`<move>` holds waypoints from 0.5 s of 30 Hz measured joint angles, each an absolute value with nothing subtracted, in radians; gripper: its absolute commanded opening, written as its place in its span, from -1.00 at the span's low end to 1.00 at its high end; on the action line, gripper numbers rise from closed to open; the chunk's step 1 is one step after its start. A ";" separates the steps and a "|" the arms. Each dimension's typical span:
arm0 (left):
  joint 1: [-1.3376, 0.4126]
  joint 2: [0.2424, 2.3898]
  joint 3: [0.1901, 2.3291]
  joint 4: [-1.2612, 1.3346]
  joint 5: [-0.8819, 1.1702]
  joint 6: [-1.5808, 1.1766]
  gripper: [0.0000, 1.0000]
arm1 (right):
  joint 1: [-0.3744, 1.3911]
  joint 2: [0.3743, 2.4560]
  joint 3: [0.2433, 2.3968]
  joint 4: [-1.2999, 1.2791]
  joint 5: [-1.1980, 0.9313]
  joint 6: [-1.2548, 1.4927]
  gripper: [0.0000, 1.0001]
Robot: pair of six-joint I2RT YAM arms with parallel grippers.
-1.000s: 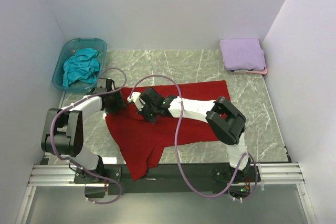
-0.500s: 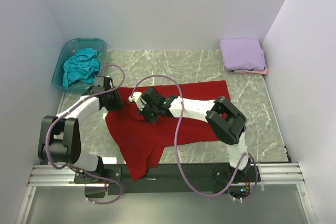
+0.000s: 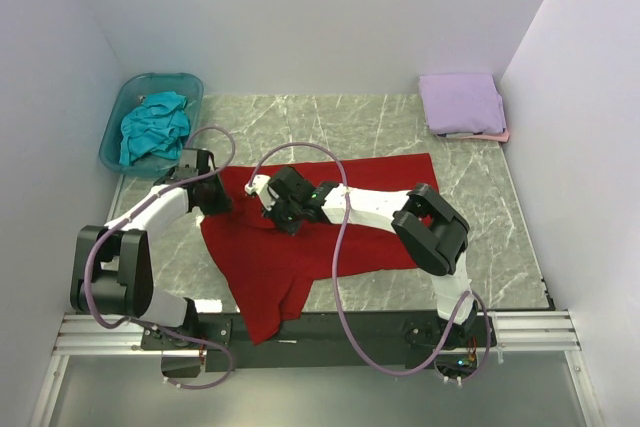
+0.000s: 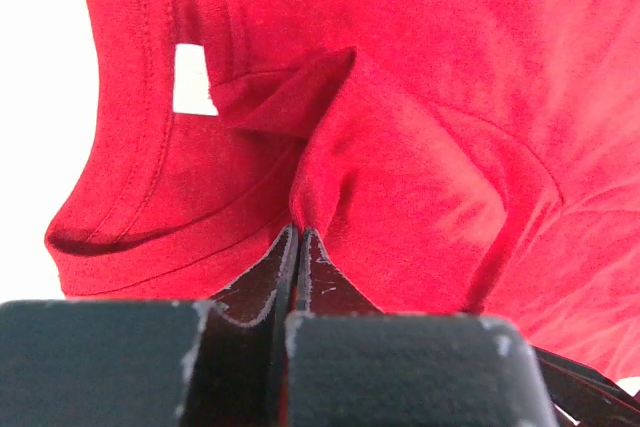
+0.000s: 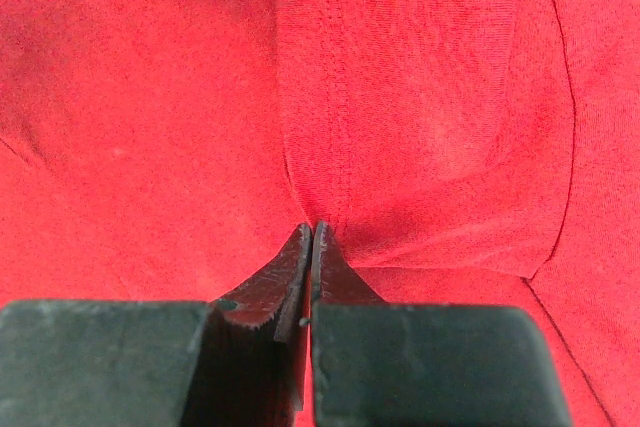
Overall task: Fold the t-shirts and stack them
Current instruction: Fold the tshirt
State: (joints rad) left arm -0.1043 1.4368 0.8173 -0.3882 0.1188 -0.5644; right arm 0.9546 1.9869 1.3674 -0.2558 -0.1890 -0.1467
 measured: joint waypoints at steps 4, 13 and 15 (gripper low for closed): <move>-0.104 1.429 0.817 -0.419 0.102 -0.574 -0.99 | 0.955 1.987 1.367 -0.260 -0.188 -0.147 -1.00; -0.104 1.383 0.819 -0.574 0.084 -0.631 -0.99 | 0.953 1.975 1.367 -0.312 -0.153 -0.163 -1.00; -0.104 1.364 0.820 -0.604 0.088 -0.639 -0.99 | 0.952 1.967 1.365 -0.323 -0.146 -0.171 -1.00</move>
State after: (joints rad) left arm -0.1043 1.3643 0.8200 -0.6041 0.0879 -0.6392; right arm 0.9516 1.9675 1.3647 -0.3233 -0.1455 -0.1707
